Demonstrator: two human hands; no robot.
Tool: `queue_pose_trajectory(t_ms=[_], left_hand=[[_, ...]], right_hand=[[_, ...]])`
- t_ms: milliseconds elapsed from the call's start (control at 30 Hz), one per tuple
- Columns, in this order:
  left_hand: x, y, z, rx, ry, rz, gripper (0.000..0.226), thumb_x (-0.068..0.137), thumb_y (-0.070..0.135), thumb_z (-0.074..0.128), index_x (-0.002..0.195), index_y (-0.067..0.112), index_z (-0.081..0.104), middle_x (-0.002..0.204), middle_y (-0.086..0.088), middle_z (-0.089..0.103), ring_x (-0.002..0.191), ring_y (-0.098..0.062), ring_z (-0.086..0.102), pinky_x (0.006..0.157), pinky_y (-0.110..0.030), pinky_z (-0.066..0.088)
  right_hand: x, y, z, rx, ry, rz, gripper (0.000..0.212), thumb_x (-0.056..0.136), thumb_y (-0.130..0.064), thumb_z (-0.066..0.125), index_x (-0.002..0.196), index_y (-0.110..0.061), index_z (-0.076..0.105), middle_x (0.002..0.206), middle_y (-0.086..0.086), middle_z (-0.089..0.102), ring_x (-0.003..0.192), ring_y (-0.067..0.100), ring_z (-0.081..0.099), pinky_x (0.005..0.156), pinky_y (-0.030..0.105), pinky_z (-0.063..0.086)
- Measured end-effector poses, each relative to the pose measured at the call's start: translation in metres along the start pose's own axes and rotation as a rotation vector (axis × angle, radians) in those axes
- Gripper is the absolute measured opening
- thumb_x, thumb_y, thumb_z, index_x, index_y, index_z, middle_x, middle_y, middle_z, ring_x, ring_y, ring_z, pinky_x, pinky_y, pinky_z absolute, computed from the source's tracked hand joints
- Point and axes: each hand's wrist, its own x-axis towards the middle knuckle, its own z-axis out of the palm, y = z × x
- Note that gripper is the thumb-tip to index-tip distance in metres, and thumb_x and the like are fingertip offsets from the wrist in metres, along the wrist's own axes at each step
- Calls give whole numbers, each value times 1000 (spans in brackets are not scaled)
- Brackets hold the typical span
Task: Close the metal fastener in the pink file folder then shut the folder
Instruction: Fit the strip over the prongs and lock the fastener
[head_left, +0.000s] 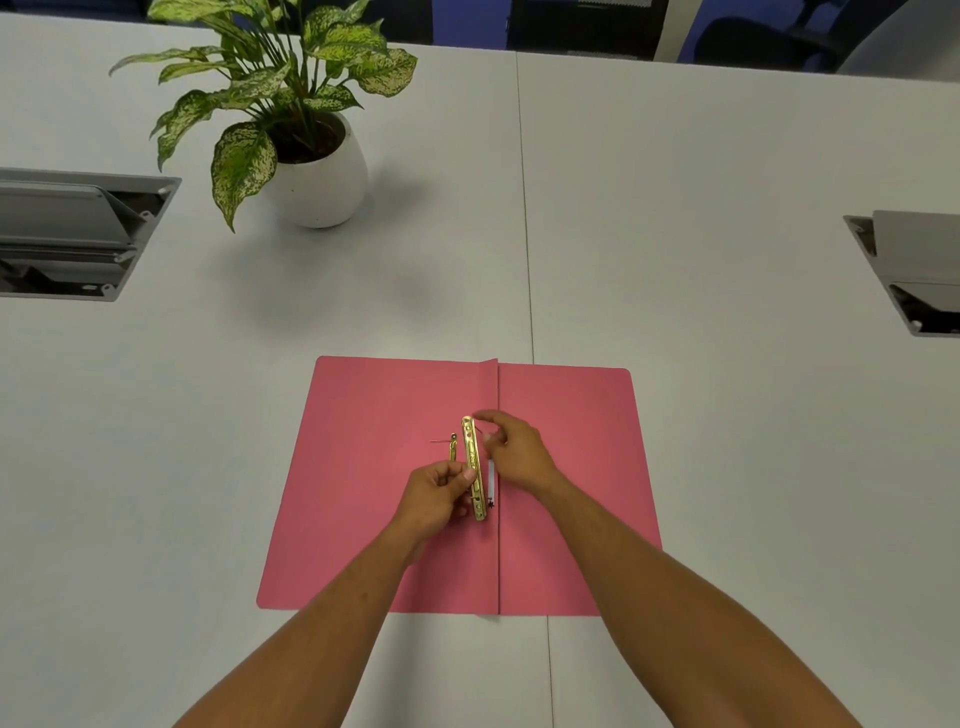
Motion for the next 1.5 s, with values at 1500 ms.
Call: queue_pose_trajectory(t_ms=[1500], left_hand=[[23, -1, 23, 585, 190, 58, 18, 78, 19, 75, 66, 22, 63, 54, 6, 64, 53, -13, 63, 57, -29, 54]], right_hand=[[-15, 37, 14, 205, 180, 244, 20, 81, 4, 63, 95, -11, 61, 70, 12, 67, 50, 14, 67, 44, 26, 55]])
